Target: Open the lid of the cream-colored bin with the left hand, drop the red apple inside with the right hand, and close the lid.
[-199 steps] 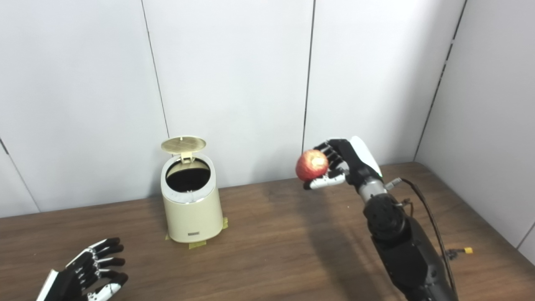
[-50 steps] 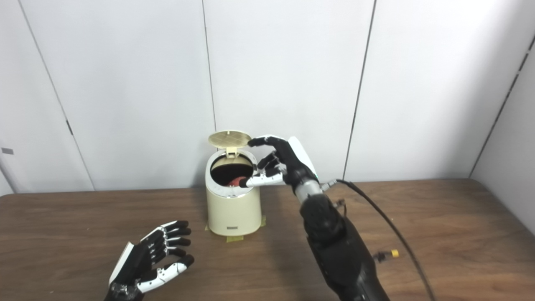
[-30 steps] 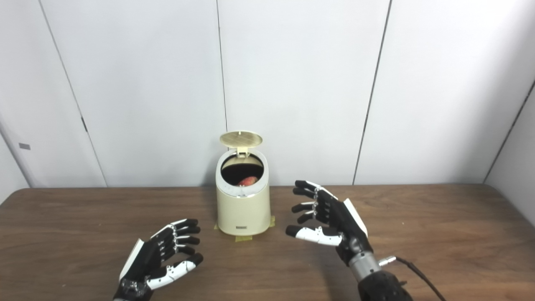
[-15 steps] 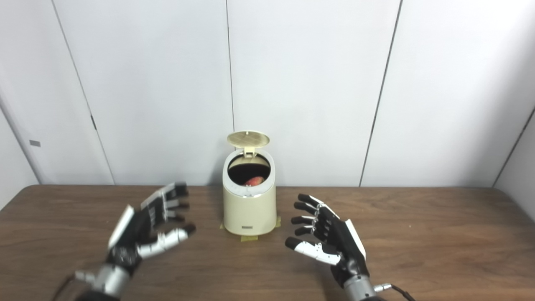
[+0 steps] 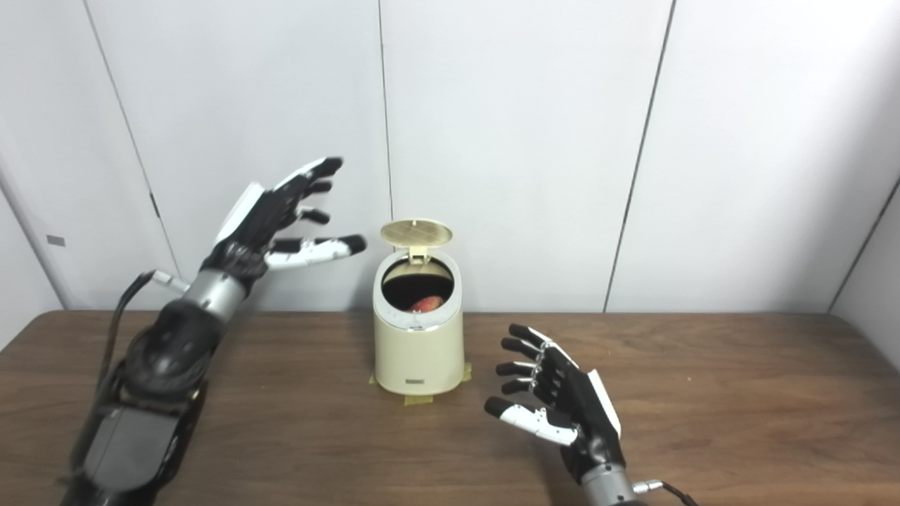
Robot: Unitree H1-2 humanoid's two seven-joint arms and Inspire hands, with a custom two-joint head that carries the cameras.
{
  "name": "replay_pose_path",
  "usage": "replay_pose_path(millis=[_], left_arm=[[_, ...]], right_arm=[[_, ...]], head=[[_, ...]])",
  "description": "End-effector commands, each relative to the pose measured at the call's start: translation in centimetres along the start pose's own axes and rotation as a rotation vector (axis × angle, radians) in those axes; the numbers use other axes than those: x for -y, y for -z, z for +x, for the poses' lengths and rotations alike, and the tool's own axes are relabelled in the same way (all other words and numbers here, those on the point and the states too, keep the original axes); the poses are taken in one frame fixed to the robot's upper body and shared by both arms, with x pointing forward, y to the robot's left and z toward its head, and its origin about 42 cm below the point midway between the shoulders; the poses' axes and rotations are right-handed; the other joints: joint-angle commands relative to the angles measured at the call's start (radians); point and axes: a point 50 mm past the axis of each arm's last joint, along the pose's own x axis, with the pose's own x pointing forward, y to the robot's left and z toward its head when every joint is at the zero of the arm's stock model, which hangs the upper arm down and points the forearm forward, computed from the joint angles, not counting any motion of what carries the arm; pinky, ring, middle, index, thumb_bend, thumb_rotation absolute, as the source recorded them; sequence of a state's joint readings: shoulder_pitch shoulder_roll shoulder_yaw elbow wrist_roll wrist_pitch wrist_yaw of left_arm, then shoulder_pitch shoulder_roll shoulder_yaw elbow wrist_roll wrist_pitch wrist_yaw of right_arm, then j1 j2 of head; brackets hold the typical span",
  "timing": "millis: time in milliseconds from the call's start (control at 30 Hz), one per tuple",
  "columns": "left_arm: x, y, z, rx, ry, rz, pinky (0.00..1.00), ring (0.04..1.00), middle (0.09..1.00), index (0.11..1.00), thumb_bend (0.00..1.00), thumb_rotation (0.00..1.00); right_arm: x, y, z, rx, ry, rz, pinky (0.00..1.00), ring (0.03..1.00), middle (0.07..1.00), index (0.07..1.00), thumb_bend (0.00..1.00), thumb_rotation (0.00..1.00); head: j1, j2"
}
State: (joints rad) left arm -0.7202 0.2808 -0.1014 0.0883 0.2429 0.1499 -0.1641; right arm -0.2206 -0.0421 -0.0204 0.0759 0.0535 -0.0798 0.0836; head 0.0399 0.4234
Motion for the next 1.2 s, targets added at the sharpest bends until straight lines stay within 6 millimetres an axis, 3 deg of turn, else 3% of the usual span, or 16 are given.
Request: replay_pose_path(millis=[0, 200, 300, 367, 667, 1167], left_arm=[[-1.4, -2.2, 2.0, 0.085, -0.013, 0.084, 0.79, 0.927, 0.95, 0.942, 0.91, 0.31], [-0.7, -2.3, 4.6, 0.052, 0.044, 0.292, 0.85, 0.971, 0.981, 0.973, 0.97, 0.37], [0.1, -2.0, 5.5, 0.034, 0.11, 0.424, 0.83, 0.995, 0.997, 0.986, 0.98, 0.35], [0.5, -2.0, 5.9, 0.025, 0.145, 0.464, 0.88, 0.999, 1.0, 0.988, 1.0, 0.35], [1.3, -1.9, 6.7, 0.007, 0.21, 0.482, 0.99, 1.0, 0.995, 0.93, 1.0, 0.35], [1.3, -2.3, 5.9, 0.059, 0.285, 0.464, 0.98, 1.0, 0.964, 0.879, 0.99, 0.36]], right_arm=[[-0.3, -1.5, 0.9, 0.074, -0.001, 0.001, 0.57, 0.665, 0.783, 0.794, 0.82, 0.26], [-0.7, -1.7, 0.7, 0.078, -0.003, -0.007, 0.56, 0.647, 0.787, 0.79, 0.81, 0.27], [-0.8, -1.7, 0.7, 0.076, -0.002, -0.007, 0.56, 0.644, 0.778, 0.781, 0.82, 0.27], [-0.9, -1.7, 0.7, 0.075, -0.001, -0.001, 0.57, 0.647, 0.775, 0.779, 0.82, 0.27], [-1.0, -1.9, 0.9, 0.072, -0.002, -0.013, 0.55, 0.645, 0.767, 0.778, 0.8, 0.26], [-1.4, -1.9, 1.3, 0.071, -0.008, -0.073, 0.53, 0.624, 0.756, 0.771, 0.8, 0.29]], head=[[-0.003, -0.002], [-0.01, -0.007], [-0.014, -0.007], [-0.017, -0.006], [-0.022, -0.006], [-0.028, -0.001]])
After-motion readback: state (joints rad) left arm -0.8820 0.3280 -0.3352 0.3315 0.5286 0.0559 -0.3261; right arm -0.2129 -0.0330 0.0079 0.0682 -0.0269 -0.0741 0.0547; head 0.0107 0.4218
